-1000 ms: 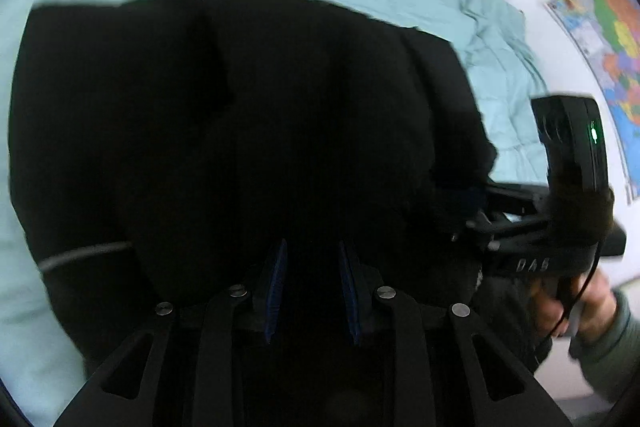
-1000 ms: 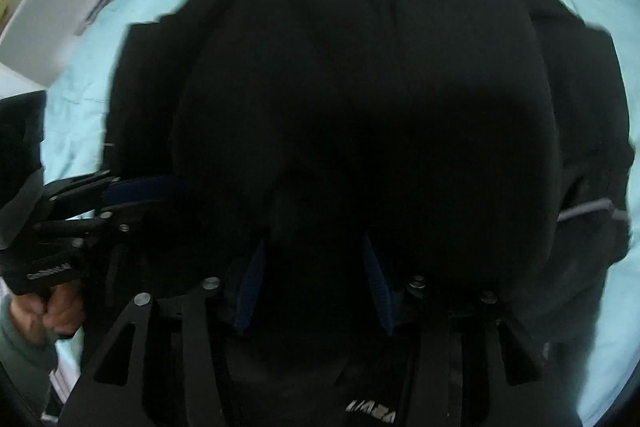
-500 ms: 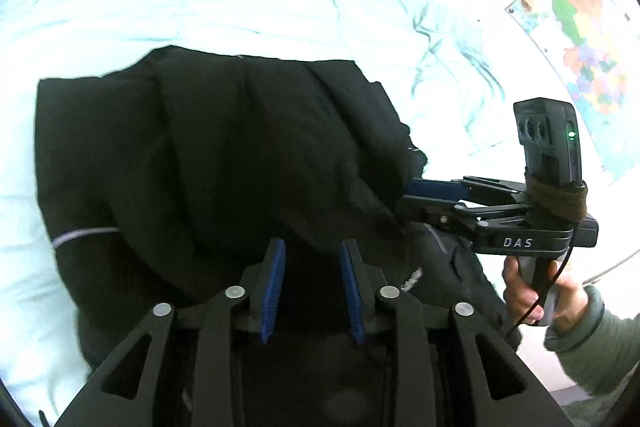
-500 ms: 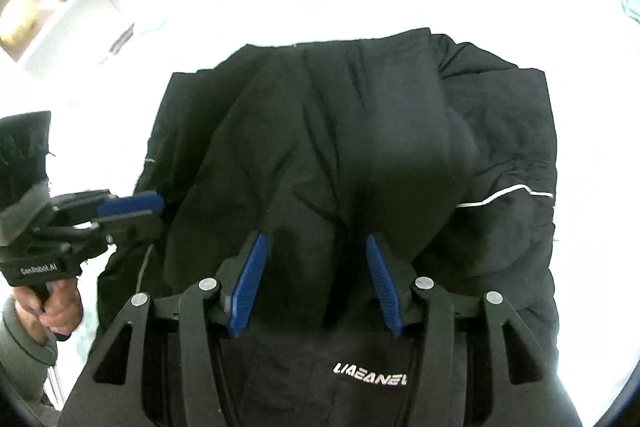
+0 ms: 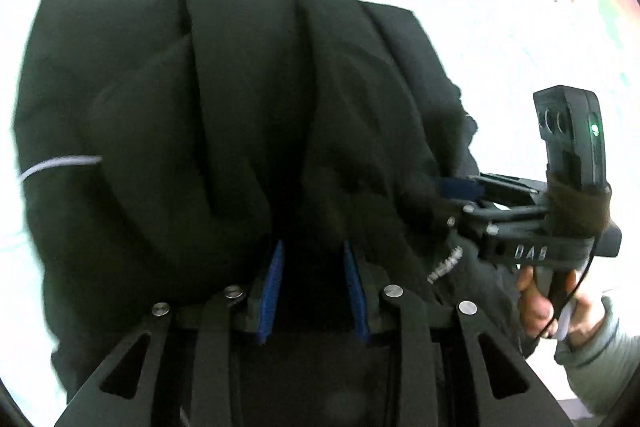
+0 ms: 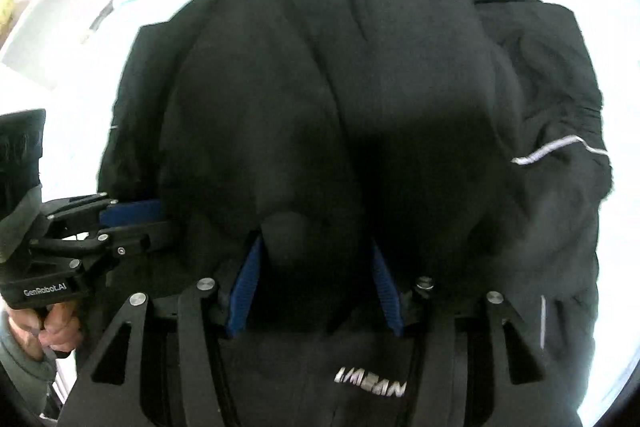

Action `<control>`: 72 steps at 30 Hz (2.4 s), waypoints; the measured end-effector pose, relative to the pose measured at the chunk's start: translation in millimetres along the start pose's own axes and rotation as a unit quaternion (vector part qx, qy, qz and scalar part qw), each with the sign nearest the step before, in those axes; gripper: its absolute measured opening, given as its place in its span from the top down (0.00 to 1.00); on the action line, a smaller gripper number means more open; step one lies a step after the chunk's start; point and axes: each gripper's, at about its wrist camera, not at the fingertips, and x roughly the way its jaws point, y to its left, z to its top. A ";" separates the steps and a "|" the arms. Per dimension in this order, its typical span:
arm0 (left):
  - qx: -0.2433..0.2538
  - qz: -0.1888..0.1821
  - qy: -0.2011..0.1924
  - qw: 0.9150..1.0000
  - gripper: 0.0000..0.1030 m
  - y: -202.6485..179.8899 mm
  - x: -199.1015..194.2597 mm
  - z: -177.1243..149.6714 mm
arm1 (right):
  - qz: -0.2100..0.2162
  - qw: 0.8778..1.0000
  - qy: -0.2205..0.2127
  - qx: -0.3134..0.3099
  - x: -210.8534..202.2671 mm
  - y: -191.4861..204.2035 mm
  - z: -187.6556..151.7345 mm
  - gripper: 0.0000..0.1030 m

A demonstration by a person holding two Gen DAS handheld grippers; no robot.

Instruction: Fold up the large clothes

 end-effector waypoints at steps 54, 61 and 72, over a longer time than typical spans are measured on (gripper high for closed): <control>-0.292 0.065 -0.018 0.954 0.46 44.5 -142.0 -315.9 | -0.064 0.970 0.021 0.234 -163.9 -204.9 -312.0 0.32; -0.336 0.018 -0.027 0.941 0.46 56.5 -133.5 -333.1 | -0.018 0.977 0.045 0.208 -141.4 -184.3 -320.5 0.50; -0.275 -0.029 -0.016 0.961 0.46 30.1 -129.4 -326.1 | 0.023 0.979 0.069 0.192 -135.0 -178.8 -320.3 0.48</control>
